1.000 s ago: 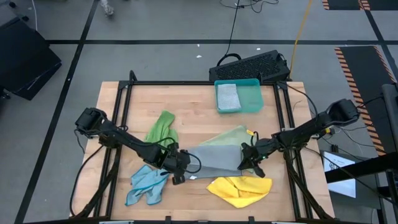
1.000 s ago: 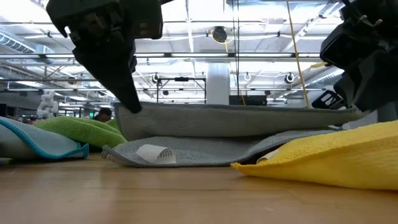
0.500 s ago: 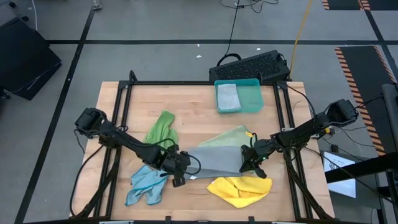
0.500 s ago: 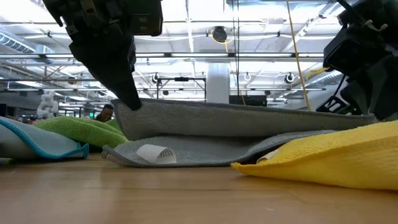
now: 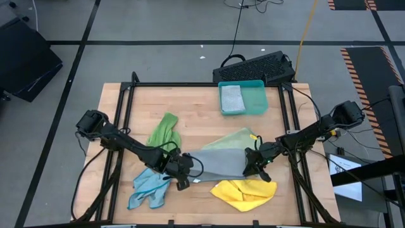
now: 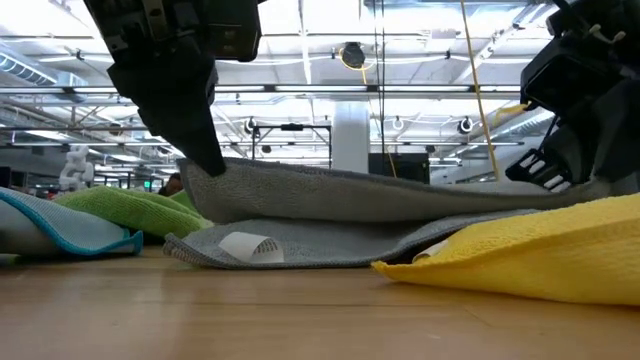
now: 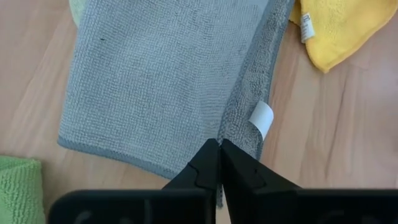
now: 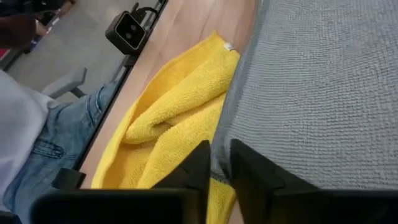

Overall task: Fold microfiber towels
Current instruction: Fold the gray microfiber cloth

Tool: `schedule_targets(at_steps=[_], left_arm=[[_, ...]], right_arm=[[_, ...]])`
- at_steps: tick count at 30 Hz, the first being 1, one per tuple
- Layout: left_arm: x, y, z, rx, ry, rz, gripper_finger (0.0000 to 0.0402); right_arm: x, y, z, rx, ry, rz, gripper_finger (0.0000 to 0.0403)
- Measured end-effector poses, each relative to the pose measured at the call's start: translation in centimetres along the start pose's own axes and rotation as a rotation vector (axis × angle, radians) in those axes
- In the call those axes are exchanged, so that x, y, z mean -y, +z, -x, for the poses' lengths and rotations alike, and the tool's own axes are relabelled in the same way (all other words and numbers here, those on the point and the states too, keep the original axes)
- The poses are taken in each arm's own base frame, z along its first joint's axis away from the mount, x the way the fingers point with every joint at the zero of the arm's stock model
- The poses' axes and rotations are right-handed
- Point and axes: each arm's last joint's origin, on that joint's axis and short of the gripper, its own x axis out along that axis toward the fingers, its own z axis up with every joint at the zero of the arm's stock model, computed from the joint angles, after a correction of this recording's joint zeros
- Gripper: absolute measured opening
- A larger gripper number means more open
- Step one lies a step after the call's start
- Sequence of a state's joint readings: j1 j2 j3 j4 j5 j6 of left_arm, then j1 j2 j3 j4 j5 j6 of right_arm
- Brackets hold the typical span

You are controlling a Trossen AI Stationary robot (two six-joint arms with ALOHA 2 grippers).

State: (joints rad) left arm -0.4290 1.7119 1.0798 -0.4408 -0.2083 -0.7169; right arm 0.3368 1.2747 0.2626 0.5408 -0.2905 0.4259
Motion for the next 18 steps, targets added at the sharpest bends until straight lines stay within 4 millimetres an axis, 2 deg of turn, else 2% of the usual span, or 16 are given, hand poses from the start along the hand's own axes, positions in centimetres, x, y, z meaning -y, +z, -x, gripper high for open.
schedule_targets(at_steps=[4, 8, 18], left_arm=[[0.0, 0.0, 0.0, 0.009, 0.01, 0.013, 0.0035], [0.0, 0.0, 0.0, 0.014, 0.015, 0.025, 0.0036], [0.6, 0.5, 0.0, 0.054, -0.058, 0.021, 0.0037]], right_arm=[[0.0, -0.4, 0.1, -0.066, 0.057, 0.018, 0.0103], [0.2, -0.8, 0.5, -0.128, 0.073, 0.023, 0.0132], [-0.2, -0.7, 1.5, -0.134, 0.072, 0.078, 0.0143]])
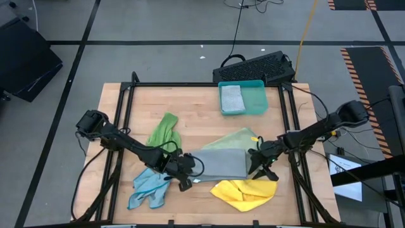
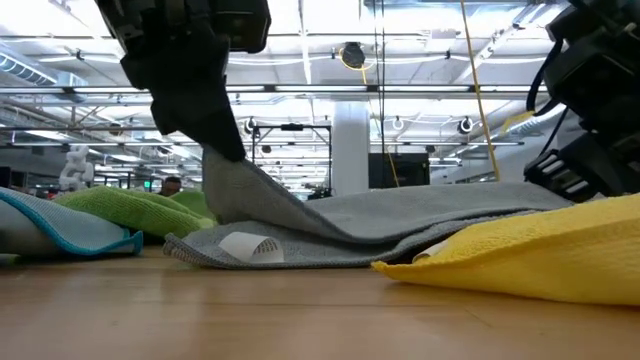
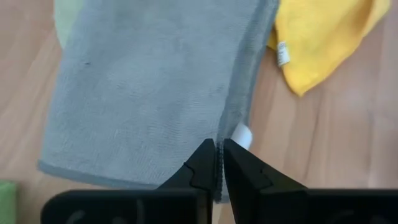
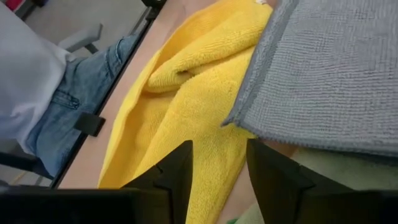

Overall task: Fold microfiber towels
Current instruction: Fold the gray microfiber cloth

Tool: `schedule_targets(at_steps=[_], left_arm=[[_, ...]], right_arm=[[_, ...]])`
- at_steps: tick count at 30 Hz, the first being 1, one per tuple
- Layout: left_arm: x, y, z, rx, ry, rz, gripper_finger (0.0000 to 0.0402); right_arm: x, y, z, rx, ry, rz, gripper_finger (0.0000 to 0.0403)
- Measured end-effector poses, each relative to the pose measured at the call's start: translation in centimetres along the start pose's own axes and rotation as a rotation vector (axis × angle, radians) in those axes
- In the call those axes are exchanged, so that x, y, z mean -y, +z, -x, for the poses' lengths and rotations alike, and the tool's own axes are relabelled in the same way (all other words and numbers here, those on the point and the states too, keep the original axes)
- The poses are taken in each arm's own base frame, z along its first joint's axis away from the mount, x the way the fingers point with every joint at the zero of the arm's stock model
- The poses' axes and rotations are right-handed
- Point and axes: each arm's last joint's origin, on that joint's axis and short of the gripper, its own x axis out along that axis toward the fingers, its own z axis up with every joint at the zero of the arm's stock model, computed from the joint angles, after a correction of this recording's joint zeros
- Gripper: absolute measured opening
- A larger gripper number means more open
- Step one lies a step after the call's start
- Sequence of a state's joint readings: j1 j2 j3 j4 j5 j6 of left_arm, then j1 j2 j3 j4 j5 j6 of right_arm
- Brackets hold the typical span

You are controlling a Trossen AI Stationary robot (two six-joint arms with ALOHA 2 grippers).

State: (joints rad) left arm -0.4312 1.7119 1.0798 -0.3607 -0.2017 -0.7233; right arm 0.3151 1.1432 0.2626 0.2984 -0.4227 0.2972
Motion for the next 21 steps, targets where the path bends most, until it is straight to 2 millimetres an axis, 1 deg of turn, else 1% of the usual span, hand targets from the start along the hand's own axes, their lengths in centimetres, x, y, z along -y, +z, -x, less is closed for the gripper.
schedule_targets(at_steps=[6, 10, 13, 15, 17, 21], left_arm=[[0.5, -0.7, 0.2, -0.03, -0.015, 0.007, 0.0037], [1.4, -1.4, 0.4, -0.038, -0.041, 0.04, 0.0037], [2.0, -2.0, 0.6, -0.012, -0.017, 0.065, 0.0038], [2.4, -2.5, 0.2, 0.017, 0.02, 0.074, 0.0039], [2.7, -3.5, -0.5, 0.015, 0.071, 0.06, 0.0048], [2.8, -5.5, -2.4, -0.004, 0.171, 0.013, 0.0091]], right_arm=[[-0.3, 0.2, 0.5, 0.022, 0.004, 0.064, 0.0138], [-0.3, 0.2, 0.5, 0.021, 0.003, 0.085, 0.0133], [-0.2, 0.2, 0.5, 0.024, -0.011, 0.096, 0.0133], [-0.2, 0.2, 0.5, 0.03, -0.031, 0.111, 0.0133], [-0.1, 0.3, 0.5, 0.035, -0.053, 0.117, 0.0133], [-0.1, 0.3, 0.5, 0.04, -0.075, 0.139, 0.0133]])
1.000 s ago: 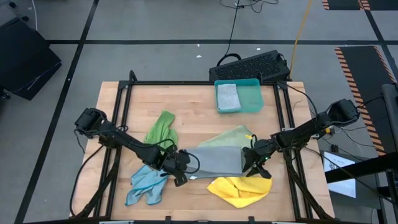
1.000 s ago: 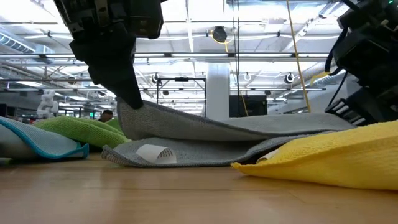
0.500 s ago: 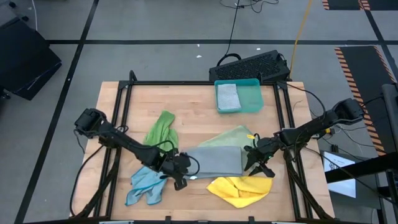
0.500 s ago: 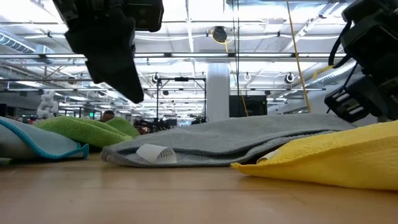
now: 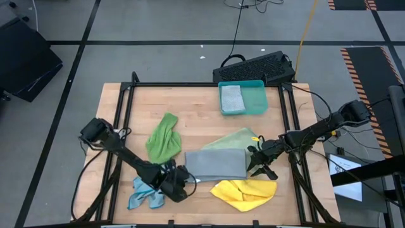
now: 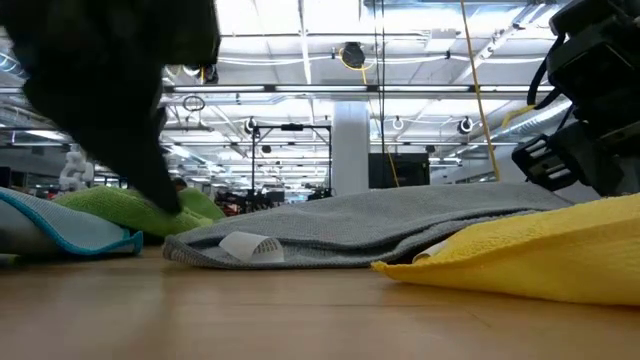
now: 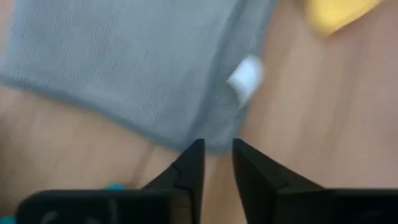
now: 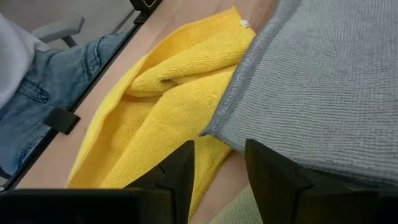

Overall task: Fold microfiber towels
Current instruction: Fold the gray microfiber cloth

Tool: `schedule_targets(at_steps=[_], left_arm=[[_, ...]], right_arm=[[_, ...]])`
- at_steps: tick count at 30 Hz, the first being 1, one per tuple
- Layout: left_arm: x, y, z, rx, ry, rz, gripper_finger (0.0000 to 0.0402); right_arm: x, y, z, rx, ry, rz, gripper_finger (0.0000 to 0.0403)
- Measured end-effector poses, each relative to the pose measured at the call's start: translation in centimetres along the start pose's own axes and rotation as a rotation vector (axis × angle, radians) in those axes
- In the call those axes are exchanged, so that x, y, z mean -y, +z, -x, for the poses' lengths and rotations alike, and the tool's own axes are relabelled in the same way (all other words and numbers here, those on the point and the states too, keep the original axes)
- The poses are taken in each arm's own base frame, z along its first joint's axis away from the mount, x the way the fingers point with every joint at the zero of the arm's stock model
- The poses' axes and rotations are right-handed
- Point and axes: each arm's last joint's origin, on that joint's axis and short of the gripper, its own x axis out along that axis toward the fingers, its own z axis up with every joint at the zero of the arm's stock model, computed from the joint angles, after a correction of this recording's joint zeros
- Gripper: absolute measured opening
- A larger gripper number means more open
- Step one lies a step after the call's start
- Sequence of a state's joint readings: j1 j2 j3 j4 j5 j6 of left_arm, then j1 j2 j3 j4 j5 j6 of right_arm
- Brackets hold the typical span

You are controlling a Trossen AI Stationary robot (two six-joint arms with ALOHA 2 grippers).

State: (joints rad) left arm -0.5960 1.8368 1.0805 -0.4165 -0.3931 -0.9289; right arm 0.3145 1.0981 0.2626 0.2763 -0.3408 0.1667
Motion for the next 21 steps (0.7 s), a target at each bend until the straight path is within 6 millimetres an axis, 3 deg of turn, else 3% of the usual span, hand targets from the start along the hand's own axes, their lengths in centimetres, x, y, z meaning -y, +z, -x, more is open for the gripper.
schedule_targets(at_steps=[5, 9, 16, 21], left_arm=[[-0.1, -1.0, -1.5, 0.004, 0.083, -0.057, 0.0156], [0.0, -1.5, -2.2, 0.028, 0.135, -0.166, 0.0183], [-0.1, -2.2, -2.2, 0.035, 0.194, -0.289, 0.0184], [-0.1, -2.2, -2.2, 0.032, 0.199, -0.291, 0.014]], right_arm=[[0.0, 0.0, 0.0, 0.003, 0.0, 0.008, 0.0132], [0.0, 0.0, 0.0, 0.003, -0.003, 0.023, 0.0132], [0.3, 0.1, 0.1, 0.01, -0.02, 0.012, 0.0132], [0.8, 0.2, 0.3, 0.018, -0.04, -0.003, 0.0132]])
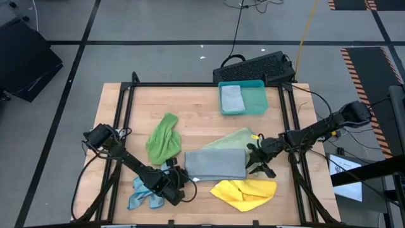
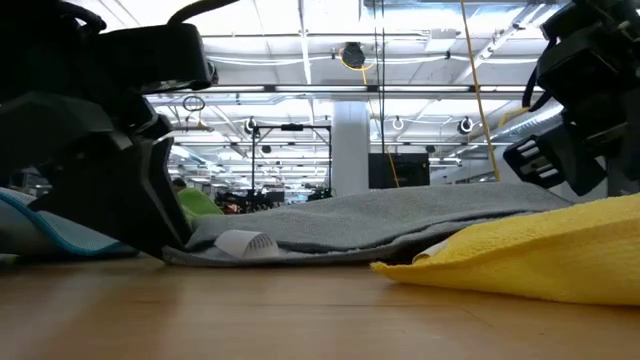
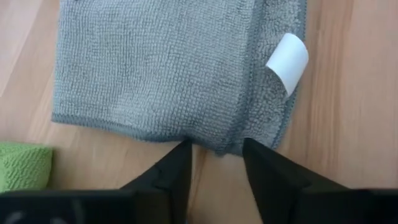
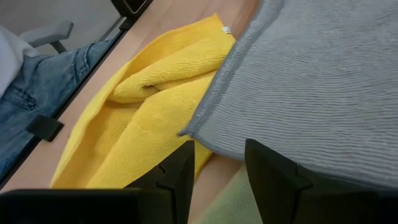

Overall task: Fold microfiber towels
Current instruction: Fold the gray microfiber cloth

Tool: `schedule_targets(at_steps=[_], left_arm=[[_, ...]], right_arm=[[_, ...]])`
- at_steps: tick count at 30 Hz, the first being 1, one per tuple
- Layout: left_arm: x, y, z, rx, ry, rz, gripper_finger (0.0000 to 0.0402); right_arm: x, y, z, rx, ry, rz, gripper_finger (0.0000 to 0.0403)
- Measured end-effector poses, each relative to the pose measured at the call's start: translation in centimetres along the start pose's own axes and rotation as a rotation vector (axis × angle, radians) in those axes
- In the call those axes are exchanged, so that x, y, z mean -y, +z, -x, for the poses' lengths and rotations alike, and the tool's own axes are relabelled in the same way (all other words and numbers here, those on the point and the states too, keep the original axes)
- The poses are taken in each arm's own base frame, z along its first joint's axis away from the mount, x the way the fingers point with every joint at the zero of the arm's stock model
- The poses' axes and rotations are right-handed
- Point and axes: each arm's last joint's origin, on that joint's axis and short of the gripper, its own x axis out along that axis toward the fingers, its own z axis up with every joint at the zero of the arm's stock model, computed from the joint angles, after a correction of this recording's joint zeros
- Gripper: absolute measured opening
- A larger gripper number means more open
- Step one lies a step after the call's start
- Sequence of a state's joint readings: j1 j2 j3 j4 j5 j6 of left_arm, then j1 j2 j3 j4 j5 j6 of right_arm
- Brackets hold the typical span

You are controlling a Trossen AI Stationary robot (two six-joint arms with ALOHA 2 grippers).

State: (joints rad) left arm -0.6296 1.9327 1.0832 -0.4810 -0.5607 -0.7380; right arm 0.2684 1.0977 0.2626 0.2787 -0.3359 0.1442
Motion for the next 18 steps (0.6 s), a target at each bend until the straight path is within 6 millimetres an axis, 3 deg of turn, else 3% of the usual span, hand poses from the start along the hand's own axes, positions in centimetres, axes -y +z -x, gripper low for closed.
schedule_targets(at_steps=[9, 18], left_arm=[[-0.1, -0.1, 0.1, -0.029, -0.016, 0.01, 0.0013], [-0.8, 0.9, 2.2, -0.007, -0.08, 0.071, 0.0004]], right_arm=[[0.1, 0.0, 0.0, 0.001, -0.004, -0.004, 0.0132], [0.1, 0.0, 0.0, 0.001, -0.003, 0.011, 0.0132]])
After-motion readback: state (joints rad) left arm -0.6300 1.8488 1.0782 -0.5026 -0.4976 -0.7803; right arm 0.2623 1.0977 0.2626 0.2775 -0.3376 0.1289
